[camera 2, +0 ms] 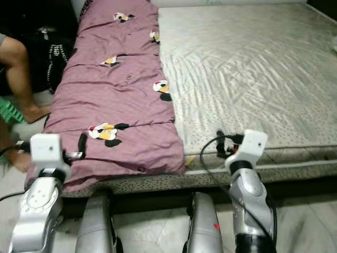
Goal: Clean up the room
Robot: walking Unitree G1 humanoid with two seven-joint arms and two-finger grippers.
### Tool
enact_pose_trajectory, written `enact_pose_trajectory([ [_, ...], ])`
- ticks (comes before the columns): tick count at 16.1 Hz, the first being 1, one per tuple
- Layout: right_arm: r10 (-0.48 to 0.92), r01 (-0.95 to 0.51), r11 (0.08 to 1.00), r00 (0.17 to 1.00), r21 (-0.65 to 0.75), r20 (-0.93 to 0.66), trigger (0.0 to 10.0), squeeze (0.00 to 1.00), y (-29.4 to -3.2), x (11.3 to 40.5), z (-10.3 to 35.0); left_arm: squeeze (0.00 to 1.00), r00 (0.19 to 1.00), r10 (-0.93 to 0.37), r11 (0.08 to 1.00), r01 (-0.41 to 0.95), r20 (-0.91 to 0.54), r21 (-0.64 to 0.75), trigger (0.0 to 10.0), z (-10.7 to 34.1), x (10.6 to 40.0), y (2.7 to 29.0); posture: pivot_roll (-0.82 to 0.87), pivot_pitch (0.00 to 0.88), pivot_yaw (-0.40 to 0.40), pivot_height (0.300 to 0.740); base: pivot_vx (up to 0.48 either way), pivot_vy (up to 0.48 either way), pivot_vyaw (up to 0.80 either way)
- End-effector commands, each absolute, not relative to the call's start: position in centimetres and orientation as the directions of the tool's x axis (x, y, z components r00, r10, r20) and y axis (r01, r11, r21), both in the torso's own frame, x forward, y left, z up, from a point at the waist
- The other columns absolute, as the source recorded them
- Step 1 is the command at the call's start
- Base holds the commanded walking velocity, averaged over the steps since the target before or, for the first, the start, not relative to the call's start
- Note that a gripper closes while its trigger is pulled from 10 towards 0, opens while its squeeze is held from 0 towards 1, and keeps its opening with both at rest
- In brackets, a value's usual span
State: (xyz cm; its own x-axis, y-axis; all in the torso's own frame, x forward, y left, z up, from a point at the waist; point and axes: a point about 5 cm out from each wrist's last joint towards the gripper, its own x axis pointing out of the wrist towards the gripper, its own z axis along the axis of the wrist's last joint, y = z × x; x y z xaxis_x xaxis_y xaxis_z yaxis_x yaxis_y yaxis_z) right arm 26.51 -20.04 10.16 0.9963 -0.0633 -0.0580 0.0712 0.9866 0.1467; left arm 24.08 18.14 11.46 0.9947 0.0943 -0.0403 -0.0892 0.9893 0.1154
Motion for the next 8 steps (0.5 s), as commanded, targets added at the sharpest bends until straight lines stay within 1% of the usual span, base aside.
enact_pose_trajectory([
  [1, -0.024, 0.025, 0.992, 1.0, 0.121, -0.01, 10.0, 0.0, -19.0, 26.3, 11.2, 0.0, 0.997, 0.072, 0.994, -0.068, -0.038, 0.091, 10.0, 11.4, 24.5, 17.8, -0.04, 0.0, 0.034, 0.538, 0.0, 0.0, 0.0],
  [3, -0.005, 0.002, 0.989, 1.0, 0.151, 0.02, 10.0, 0.0, -18.1, 26.3, 11.7, 0.0, 0.999, 0.028, 0.997, -0.024, -0.04, 0.077, 10.0, 11.2, 25.0, 16.8, -0.06, 0.0, 0.041, 0.543, 0.0, 0.0, 0.0],
  [4, -0.002, -0.002, 0.99, 1.0, 0.143, 0.027, 10.0, 0.0, -17.9, 26.3, 11.8, 0.0, 0.999, 0.027, 0.997, -0.024, -0.041, 0.07, 10.0, 11.0, 25.0, 16.8, -0.08, 0.0, 0.058, 0.553, 0.0, 0.0, 0.0],
  [5, 0.008, -0.012, 0.992, 0.999, 0.125, 0.032, 10.0, 0.0, -17.5, 26.6, 11.9, 0.0, 0.997, 0.057, 0.996, -0.053, -0.06, 0.067, 10.0, 10.5, 24.9, 17.2, -0.08, 0.0, 0.064, 0.568, 0.0, 0.0, 0.0],
  [6, 0.014, -0.02, 0.99, 0.999, 0.137, 0.043, 10.0, 0.0, -17.2, 27.1, 12.2, 0.0, 0.995, 0.068, 0.996, -0.064, -0.069, 0.057, 10.0, 10.2, 24.8, 17.3, -0.08, 0.0, 0.065, 0.578, 0.0, 0.0, 0.0],
  [8, 0.019, -0.027, 0.989, 0.998, 0.142, 0.059, 10.0, 0.0, -16.9, 27.7, 12.7, 0.0, 0.995, 0.068, 0.996, -0.064, -0.067, 0.056, 10.0, 10.2, 25.0, 17.4, -0.08, 0.0, 0.066, 0.603, 0.0, 0.0, 0.0],
])
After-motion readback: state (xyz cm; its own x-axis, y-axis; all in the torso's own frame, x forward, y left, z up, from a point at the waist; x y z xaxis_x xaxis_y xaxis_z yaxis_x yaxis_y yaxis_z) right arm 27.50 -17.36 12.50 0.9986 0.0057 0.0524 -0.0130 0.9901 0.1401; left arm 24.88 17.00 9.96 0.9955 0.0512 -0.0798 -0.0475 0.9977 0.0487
